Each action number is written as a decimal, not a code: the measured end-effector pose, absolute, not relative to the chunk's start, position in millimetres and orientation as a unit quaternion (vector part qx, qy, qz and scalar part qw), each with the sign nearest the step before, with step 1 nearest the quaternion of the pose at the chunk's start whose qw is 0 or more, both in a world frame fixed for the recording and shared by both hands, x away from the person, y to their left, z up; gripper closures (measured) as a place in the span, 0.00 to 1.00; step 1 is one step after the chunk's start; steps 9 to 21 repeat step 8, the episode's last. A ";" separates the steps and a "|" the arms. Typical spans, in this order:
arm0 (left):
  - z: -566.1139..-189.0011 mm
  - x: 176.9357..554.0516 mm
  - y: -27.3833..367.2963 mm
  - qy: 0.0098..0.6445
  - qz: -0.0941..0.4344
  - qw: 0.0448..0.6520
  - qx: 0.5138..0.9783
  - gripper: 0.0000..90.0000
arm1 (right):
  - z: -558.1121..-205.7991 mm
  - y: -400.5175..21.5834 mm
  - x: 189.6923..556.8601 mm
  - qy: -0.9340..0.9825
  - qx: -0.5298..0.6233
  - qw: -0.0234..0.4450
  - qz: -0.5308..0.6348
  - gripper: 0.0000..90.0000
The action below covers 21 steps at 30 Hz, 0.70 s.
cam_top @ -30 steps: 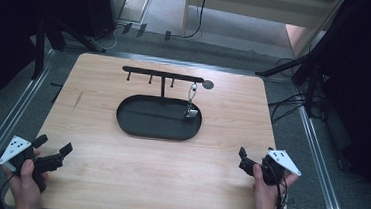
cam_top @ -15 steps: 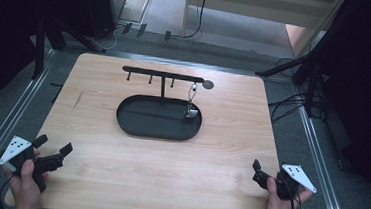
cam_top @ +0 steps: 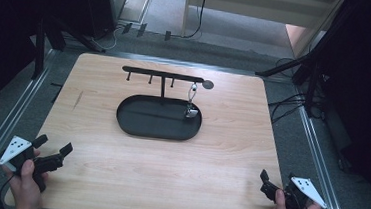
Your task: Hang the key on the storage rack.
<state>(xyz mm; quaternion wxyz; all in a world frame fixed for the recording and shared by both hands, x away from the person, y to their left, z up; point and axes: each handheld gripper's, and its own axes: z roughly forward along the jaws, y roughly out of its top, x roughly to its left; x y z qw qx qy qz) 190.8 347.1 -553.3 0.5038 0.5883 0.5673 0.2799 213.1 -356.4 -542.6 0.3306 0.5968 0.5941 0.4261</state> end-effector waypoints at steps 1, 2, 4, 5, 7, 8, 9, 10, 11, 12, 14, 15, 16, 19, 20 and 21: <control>-553.2 190.8 347.1 0.567 0.280 0.503 0.589 0.00 | -542.7 -357.4 211.6 0.592 0.596 0.332 0.429 0.00; -553.3 190.9 346.7 0.568 0.280 0.504 0.587 0.00 | -543.2 -357.6 210.3 0.588 0.599 0.330 0.431 0.00; -553.2 191.0 346.4 0.569 0.280 0.503 0.587 0.00 | -545.2 -359.3 208.5 0.583 0.597 0.331 0.441 0.00; -553.2 191.1 346.3 0.569 0.281 0.502 0.588 0.00 | -545.3 -359.4 208.2 0.581 0.596 0.332 0.443 0.00; -553.0 191.2 345.7 0.569 0.283 0.500 0.588 0.00 | -545.7 -358.5 208.8 0.580 0.595 0.334 0.444 0.00; -553.0 191.2 345.6 0.569 0.284 0.498 0.589 0.00 | -545.6 -357.5 208.9 0.580 0.594 0.336 0.444 0.00; -553.0 191.2 345.6 0.569 0.284 0.498 0.589 0.00 | -545.6 -357.5 208.9 0.580 0.594 0.336 0.444 0.00; -553.0 191.2 345.6 0.569 0.284 0.498 0.589 0.00 | -545.6 -357.5 208.9 0.580 0.594 0.336 0.444 0.00; -553.0 191.2 345.6 0.569 0.284 0.498 0.589 0.00 | -545.6 -357.5 208.9 0.580 0.594 0.336 0.444 0.00; -553.0 191.2 345.6 0.569 0.284 0.498 0.589 0.00 | -545.6 -357.5 208.9 0.580 0.594 0.336 0.444 0.00; -553.0 191.2 345.6 0.569 0.284 0.498 0.589 0.00 | -545.6 -357.5 208.9 0.580 0.594 0.336 0.444 0.00; -553.0 191.2 345.6 0.569 0.284 0.498 0.589 0.00 | -545.6 -357.5 208.9 0.580 0.594 0.336 0.444 0.00; -553.0 191.2 345.6 0.569 0.284 0.498 0.589 0.00 | -545.6 -357.5 208.9 0.580 0.594 0.336 0.444 0.00; -553.0 191.2 345.6 0.569 0.284 0.498 0.589 0.00 | -545.6 -357.5 208.9 0.580 0.594 0.336 0.444 0.00; -553.0 191.2 345.6 0.569 0.284 0.498 0.589 0.00 | -545.6 -357.5 208.9 0.580 0.594 0.336 0.444 0.00; -553.0 191.2 345.6 0.569 0.284 0.498 0.589 0.00 | -545.6 -357.5 208.9 0.580 0.594 0.336 0.444 0.00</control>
